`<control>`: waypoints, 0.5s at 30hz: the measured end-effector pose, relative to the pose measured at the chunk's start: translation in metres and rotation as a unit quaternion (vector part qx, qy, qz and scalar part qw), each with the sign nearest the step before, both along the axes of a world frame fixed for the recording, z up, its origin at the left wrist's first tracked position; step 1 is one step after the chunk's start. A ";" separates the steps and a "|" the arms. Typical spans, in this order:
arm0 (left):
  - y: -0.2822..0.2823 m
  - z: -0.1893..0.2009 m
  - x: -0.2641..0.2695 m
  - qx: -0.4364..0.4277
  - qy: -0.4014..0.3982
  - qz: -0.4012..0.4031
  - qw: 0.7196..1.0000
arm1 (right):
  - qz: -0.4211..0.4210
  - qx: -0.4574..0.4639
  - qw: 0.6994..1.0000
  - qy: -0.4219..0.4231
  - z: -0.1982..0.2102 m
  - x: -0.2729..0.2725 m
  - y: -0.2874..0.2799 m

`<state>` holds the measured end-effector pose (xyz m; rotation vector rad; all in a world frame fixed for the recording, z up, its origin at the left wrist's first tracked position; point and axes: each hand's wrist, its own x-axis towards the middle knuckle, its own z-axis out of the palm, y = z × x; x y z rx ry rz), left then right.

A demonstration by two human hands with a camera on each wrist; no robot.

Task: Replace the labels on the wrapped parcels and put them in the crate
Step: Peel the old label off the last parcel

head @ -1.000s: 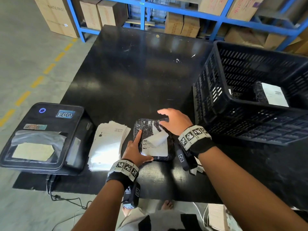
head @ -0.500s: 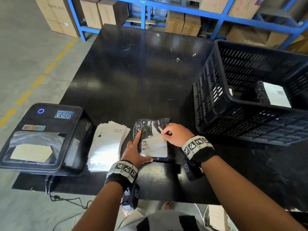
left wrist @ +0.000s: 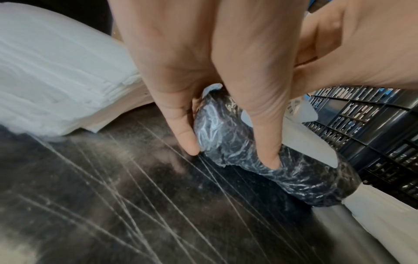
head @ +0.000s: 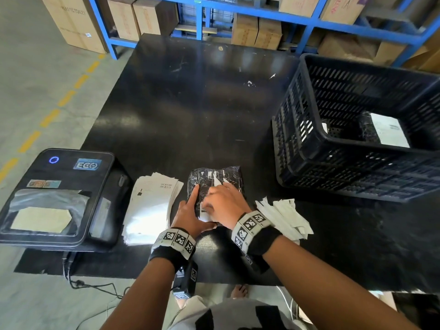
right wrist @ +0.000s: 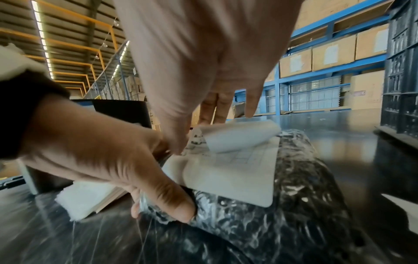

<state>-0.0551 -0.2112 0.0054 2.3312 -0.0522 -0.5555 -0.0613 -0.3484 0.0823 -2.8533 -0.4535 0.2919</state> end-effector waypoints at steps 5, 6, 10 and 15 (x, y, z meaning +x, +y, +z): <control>-0.001 0.003 -0.002 0.010 0.003 0.003 1.000 | -0.034 0.043 0.998 -0.028 0.003 -0.006 -0.020; -0.002 0.003 -0.002 0.011 0.000 0.004 1.000 | -0.035 0.043 0.998 -0.029 0.002 -0.008 -0.022; -0.002 0.005 -0.003 0.013 0.008 0.002 1.000 | -0.015 0.030 0.998 -0.047 0.001 -0.013 -0.022; -0.002 0.007 -0.003 0.018 0.019 -0.008 1.000 | -0.010 -0.041 0.999 -0.025 -0.004 -0.010 -0.013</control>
